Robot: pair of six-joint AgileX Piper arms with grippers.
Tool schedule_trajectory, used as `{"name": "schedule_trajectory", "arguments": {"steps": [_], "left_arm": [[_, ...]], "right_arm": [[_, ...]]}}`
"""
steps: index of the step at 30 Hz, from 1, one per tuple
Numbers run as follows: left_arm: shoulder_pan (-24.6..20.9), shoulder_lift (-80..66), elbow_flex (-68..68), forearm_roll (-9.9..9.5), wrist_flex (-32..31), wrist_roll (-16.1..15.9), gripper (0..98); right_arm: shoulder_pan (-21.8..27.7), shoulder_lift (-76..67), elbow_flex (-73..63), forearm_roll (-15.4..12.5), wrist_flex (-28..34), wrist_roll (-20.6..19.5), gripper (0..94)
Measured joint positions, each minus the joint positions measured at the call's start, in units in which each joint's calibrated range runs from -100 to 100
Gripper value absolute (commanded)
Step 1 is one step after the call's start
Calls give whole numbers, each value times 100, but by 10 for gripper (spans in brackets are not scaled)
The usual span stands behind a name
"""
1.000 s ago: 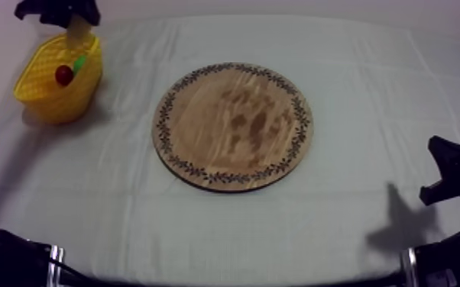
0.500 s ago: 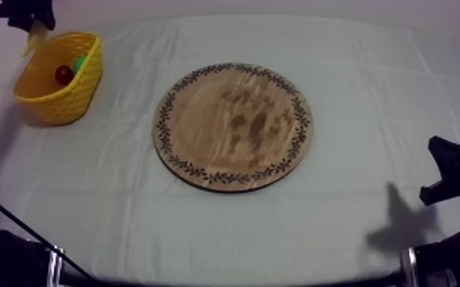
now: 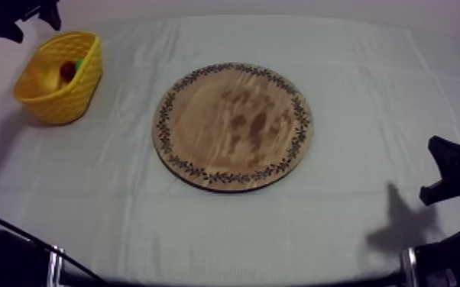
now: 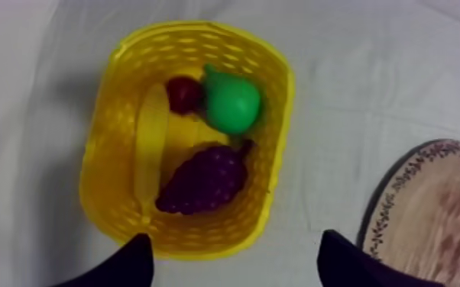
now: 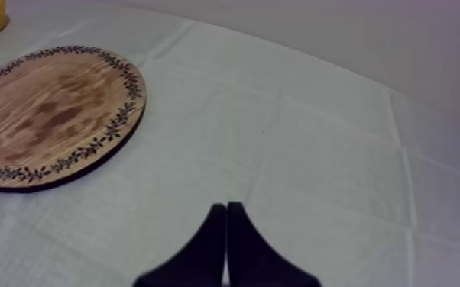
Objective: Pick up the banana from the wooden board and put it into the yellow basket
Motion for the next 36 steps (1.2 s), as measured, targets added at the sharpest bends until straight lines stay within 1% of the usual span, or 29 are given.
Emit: {"name": "schedule_trajectory", "arguments": {"steps": [5, 9, 14, 17, 21, 24, 30, 33, 36], "left_arm": [[325, -1011, 686, -32, -465, 210, 608], [572, -1960, 1390, -15, -997, 366, 463], [705, -3141, 2340, 56, -1781, 340, 207], [686, -3850, 2865, 67, -2261, 277, 117], [647, -4692, 3642, 53, -2914, 155, 68], [558, -5260, 4231, 93, -3397, 75, 50], [293, -6279, 5561, 340, -4216, 45, 24], [151, -6742, 6240, 438, -4656, 123, 14], [30, -7198, 6893, 486, -4998, 182, 7]], "right_arm": [[0, 0, 0, 0, 0, 0, 4], [0, 0, 0, 0, 0, 0, 4], [0, 0, 0, 0, 0, 0, 4], [0, 0, 0, 0, 0, 0, 4], [0, 0, 0, 0, 0, 0, 4], [0, 0, 0, 0, 0, 0, 4], [0, 0, 0, 0, 0, 0, 4], [0, 0, 0, 0, 0, 0, 4], [0, 0, 0, 0, 0, 0, 4]]}}
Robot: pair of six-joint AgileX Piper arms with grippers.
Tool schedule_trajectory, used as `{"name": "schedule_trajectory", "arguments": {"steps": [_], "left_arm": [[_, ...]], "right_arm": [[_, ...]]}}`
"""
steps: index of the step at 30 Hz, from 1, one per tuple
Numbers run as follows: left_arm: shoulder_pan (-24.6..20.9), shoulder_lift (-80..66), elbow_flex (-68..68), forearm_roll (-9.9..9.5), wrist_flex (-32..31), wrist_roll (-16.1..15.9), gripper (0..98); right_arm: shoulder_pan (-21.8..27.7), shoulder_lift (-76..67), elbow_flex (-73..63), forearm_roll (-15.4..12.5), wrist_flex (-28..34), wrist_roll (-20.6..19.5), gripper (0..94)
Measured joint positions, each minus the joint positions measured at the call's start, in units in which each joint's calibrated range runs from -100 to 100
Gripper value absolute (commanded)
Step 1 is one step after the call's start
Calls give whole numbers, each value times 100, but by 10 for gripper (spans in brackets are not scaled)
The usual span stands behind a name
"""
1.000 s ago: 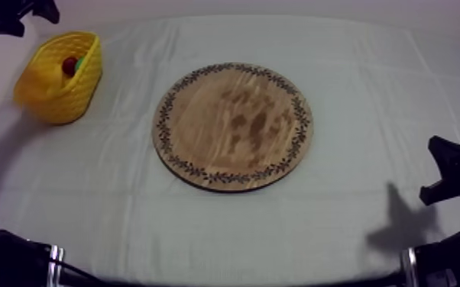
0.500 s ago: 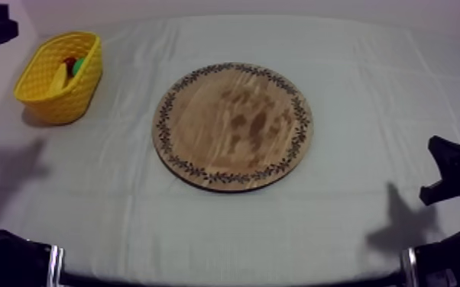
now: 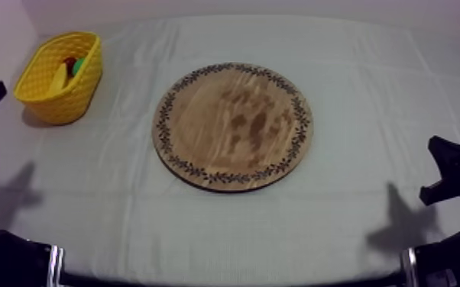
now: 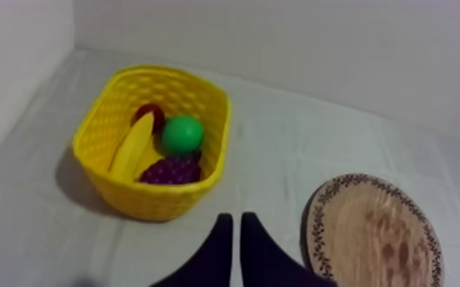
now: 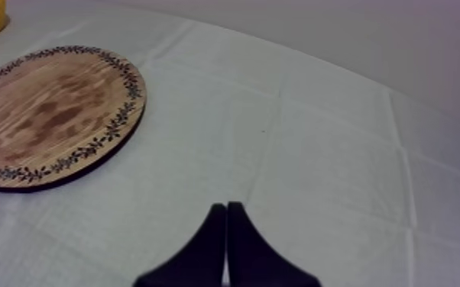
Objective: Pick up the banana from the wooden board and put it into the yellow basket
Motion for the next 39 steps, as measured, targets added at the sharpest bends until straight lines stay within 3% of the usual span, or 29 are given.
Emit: {"name": "schedule_trajectory", "arguments": {"steps": [3, 9, 12, 17, 21, 24, 28, 30, 39], "left_arm": [[-85, -456, 586, 16, -162, 52, 2], [-168, -1260, 1429, 22, 136, 63, 0], [-176, -1618, 1727, 86, 286, 34, 0], [-235, -2106, 2294, 403, 56, -214, 0], [-301, -2375, 2515, 444, -185, -306, 0], [-285, -2536, 2709, 347, -541, -181, 0], [-314, -2727, 2877, -23, -1172, 144, 0], [-322, -2778, 2892, -117, -1314, 225, 0], [-344, -2815, 2913, -156, -1394, 231, 0]], "right_arm": [[0, 0, 0, 0, 8, 0, 4], [0, 0, 0, 0, 0, 0, 4], [0, 0, 0, 0, 0, 13, 4], [0, 0, 0, 0, 0, -1, 4], [0, 0, 0, 0, 0, -1, 4], [0, 0, 0, 0, 0, -1, 4], [0, 0, 0, 0, 0, -1, 4], [0, 0, 0, 0, 0, -1, 4], [-7, 0, 0, 0, 0, -1, 4]]}}
